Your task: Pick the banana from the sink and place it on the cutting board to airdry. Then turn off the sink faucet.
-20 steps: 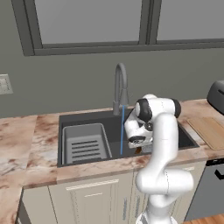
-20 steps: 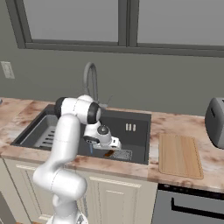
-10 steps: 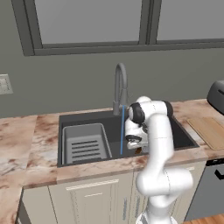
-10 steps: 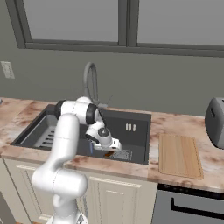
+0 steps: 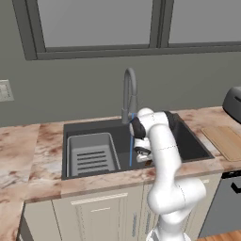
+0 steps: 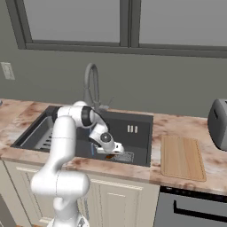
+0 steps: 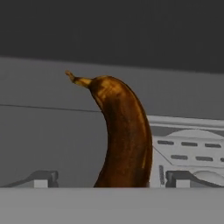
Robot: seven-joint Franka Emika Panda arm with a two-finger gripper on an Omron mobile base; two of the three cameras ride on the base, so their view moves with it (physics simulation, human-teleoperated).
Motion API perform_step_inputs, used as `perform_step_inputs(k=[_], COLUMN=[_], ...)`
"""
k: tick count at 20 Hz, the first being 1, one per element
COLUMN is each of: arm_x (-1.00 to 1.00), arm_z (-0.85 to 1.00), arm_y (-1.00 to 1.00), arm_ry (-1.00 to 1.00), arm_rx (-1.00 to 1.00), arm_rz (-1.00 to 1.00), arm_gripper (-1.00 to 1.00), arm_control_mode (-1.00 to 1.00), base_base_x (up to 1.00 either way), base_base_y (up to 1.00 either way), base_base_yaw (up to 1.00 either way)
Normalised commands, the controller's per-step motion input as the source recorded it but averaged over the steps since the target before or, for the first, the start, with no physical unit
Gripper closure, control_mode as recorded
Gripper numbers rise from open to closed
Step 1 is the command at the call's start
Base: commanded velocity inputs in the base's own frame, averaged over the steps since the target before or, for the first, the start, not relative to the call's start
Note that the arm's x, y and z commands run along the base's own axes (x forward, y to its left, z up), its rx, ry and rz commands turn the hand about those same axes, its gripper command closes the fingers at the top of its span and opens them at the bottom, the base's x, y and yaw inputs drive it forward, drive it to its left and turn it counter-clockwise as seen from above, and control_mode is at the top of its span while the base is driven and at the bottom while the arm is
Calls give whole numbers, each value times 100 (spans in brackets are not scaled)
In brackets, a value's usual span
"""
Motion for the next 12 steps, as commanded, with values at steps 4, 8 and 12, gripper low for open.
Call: perform_step_inputs(k=[4, 8, 12], arm_x=[40, 36, 21], arm_z=[-15, 0, 4], arm_y=[-10, -10, -15], arm_ry=[0, 2, 2], arm_rx=[0, 1, 4], arm_rz=[0, 0, 0], arm_gripper=[100, 100, 100], arm_control_mode=[-100, -100, -100], base_base_x=[0, 0, 0], base_base_y=[0, 0, 0], base_base_yaw=[0, 0, 0])
